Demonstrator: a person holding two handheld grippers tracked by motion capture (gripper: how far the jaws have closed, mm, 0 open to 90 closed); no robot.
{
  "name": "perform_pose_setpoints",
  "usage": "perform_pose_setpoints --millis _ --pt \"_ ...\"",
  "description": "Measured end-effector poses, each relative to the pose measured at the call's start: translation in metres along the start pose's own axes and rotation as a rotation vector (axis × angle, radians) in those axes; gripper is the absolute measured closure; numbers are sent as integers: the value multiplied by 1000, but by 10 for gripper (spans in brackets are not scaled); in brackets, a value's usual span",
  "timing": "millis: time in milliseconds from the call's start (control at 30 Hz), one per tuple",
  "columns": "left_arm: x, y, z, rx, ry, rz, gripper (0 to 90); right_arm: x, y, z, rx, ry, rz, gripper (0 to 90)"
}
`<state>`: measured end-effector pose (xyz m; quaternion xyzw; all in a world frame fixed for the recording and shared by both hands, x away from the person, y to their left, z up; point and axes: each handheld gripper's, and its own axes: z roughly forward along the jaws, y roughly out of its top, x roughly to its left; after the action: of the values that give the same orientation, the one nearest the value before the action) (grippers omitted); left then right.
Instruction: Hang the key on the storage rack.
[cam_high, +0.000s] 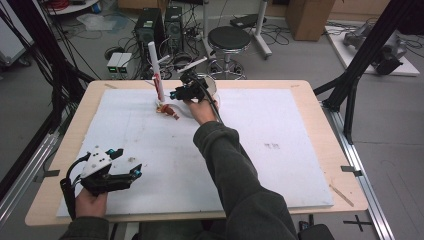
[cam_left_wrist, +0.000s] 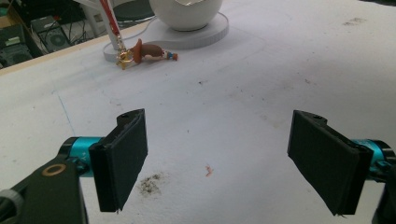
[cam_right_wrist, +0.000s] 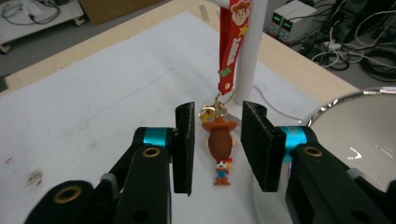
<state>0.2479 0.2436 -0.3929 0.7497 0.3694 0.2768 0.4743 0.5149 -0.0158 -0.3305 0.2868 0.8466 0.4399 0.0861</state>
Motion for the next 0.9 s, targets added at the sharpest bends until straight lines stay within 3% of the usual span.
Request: perform_pose_setpoints --millis 100,200,367,433,600,900 --pt "0 0 0 3 -1 6 205 -5 -4 -8 -12 26 9 614" --pt "-1 0 1 3 -3 8 205 -8 -10 -18 -58 41 10 604" --pt "-2 0 1 4 -5 8 205 -15 -20 -28 -67 79 39 549" --pt "-1 0 1 6 -5 11 205 -16 -24 -34 -83 76 22 549" --pt "-1 0 1 4 -5 6 205 -21 -33 -46 -102 82 36 506" --pt "0 0 1 8 -2 7 205 -23 -36 -66 -119 111 28 436"
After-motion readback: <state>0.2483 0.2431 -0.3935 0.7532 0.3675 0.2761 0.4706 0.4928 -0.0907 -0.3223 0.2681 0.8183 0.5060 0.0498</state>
